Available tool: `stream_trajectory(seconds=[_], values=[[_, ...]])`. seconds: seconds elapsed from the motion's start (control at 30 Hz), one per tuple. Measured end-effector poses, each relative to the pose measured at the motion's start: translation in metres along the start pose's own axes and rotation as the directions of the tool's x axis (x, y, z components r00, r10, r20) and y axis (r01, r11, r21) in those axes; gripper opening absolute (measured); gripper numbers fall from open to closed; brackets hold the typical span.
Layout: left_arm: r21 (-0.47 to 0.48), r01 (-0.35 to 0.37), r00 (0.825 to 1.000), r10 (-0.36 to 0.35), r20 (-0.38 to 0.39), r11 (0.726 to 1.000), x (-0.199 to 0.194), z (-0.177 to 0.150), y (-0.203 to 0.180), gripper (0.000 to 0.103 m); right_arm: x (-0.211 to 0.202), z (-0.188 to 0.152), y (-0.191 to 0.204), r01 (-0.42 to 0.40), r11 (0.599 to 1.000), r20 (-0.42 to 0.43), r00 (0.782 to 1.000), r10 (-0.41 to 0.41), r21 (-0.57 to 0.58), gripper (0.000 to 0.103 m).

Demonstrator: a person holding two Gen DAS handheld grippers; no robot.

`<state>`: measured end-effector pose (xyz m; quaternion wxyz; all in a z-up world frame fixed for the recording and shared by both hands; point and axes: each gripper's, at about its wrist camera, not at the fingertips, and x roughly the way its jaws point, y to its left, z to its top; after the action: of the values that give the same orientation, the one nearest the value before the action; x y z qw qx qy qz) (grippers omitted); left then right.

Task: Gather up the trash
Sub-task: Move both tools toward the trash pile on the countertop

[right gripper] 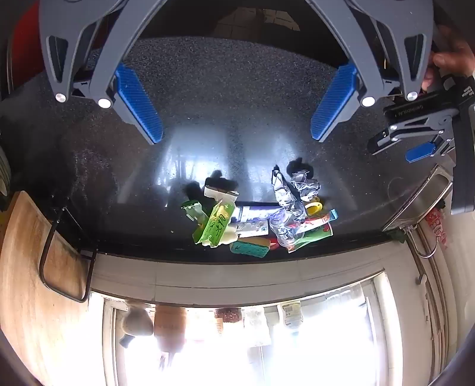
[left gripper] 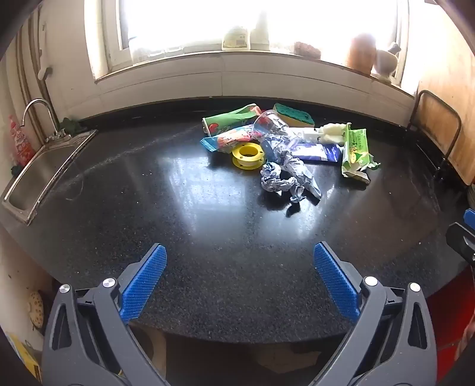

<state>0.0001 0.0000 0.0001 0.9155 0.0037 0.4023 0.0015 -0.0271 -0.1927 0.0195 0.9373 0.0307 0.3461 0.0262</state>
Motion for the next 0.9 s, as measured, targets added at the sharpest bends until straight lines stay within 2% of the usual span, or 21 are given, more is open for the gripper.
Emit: stream_trajectory(seconds=[0.27, 0.4, 0.9], values=[[0.037, 0.002, 1.000, -0.002, 0.013, 0.999, -0.003, -0.009, -0.015, 0.097, -0.001, -0.001, -0.002, 0.006, 1.000, -0.009, 1.000, -0.006, 0.002, 0.097], [0.022, 0.028, 0.999, -0.028, -0.017, 0.999, -0.001, -0.003, -0.008, 0.097, -0.001, -0.002, 0.000, 0.005, 1.000, -0.004, 1.000, -0.005, 0.003, 0.097], [0.033, 0.033, 0.999, -0.032, -0.012, 0.999, -0.003, -0.002, -0.011, 0.097, -0.003, 0.002, -0.003, -0.007, 1.000, -0.011, 1.000, 0.008, 0.015, 0.097]])
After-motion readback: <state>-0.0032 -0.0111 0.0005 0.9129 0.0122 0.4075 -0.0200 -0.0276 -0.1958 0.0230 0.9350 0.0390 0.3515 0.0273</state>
